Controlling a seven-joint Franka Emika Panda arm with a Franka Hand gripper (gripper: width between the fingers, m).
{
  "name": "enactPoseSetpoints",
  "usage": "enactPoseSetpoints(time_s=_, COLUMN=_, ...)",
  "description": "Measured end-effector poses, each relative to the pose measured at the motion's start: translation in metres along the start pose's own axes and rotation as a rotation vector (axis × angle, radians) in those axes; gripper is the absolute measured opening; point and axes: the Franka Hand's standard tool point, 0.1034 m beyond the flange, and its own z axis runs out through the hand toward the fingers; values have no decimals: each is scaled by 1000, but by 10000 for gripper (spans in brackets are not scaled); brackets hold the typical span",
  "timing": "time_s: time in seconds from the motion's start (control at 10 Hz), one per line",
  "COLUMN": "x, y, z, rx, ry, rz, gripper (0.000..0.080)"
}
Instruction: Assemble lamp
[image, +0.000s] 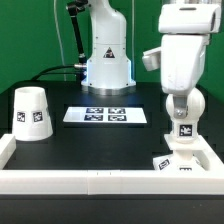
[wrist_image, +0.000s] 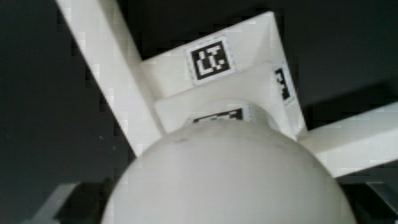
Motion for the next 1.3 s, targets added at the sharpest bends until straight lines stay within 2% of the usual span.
enactPoseSetpoints(time_s=0.4, x=2, y=0, z=0, rx=-3, ry=2, rz=483, gripper=577)
enactPoseSetpoints(time_s=1.1, x=0, y=2, z=-1, rx=-3, ry=4, rz=938, gripper=578)
enactPoseSetpoints(time_s=1.3, x=-2, y=1, z=-1, rx=-5, ry=-1, rz=1212, gripper=579)
